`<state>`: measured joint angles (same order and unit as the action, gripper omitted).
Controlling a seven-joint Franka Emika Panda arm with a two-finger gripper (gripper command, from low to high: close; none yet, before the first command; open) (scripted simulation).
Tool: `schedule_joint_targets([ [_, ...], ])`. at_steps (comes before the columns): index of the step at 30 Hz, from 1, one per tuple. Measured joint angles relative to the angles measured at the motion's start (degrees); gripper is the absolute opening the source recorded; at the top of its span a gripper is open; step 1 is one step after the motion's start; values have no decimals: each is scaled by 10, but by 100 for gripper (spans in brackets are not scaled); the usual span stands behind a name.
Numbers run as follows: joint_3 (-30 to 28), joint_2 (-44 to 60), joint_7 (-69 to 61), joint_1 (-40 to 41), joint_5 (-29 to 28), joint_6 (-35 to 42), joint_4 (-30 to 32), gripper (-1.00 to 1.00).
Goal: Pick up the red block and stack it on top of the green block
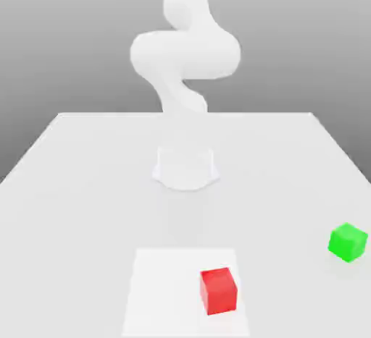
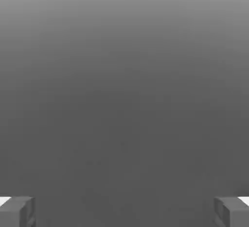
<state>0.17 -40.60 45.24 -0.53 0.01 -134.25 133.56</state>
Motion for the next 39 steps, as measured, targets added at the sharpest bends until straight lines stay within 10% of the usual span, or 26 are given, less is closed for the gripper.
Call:
schedule_joint_targets([
  [27, 14, 564, -42, -48, -16, -300, 148, 0],
  [28, 12, 582, -41, -50, -17, -315, 145, -100],
  [39, 18, 517, -44, -45, -12, -259, 155, -100],
])
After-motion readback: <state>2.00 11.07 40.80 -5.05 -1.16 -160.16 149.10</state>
